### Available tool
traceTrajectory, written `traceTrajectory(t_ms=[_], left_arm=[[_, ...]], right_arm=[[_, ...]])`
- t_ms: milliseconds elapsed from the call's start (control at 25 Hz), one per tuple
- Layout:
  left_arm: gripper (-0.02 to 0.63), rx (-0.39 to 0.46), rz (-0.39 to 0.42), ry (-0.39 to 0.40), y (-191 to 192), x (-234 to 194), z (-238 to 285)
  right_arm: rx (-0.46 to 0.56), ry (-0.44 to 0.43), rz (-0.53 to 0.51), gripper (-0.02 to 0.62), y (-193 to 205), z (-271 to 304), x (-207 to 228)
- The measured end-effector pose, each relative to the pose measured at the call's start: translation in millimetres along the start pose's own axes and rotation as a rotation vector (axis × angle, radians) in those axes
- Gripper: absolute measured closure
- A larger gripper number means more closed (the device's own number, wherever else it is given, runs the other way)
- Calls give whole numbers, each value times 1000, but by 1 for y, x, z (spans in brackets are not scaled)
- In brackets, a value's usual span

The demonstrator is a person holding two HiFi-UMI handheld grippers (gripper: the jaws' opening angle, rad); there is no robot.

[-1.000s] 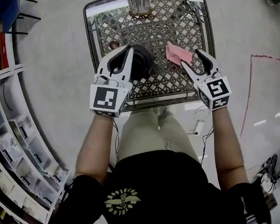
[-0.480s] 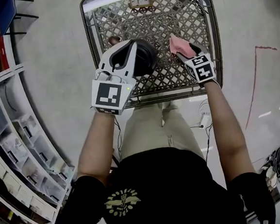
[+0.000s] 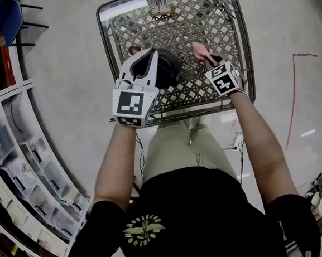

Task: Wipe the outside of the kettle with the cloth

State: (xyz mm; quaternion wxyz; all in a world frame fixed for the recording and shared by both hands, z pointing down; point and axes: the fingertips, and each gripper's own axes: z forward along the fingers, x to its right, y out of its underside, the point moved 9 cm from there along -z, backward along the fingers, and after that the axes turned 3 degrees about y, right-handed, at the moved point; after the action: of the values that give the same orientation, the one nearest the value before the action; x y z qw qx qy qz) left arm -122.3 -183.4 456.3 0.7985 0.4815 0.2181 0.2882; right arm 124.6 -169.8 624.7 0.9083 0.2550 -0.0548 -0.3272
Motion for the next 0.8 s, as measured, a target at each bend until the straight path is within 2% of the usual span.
traceTrajectory(t_ms=[80,160,400,560,800], left_arm=[[600,-4,-17,11,-2,-2,0],[600,-2,10,19,-2,-2,5],[600,5,61,14,2,3,10],[600,-5,102,-20,1,8,9],[600,-22,108,-39,0,9,9]], right_arm=[[53,-11,-43,560,-24,-15,-6],[95,-29,-114,560,-49,-23,-12],[144,-49,-394,560,-97,-45,-41],[124,-75,-493,560,-92,-63,-58],[106,-156,-545,560,-64,-82,-100]])
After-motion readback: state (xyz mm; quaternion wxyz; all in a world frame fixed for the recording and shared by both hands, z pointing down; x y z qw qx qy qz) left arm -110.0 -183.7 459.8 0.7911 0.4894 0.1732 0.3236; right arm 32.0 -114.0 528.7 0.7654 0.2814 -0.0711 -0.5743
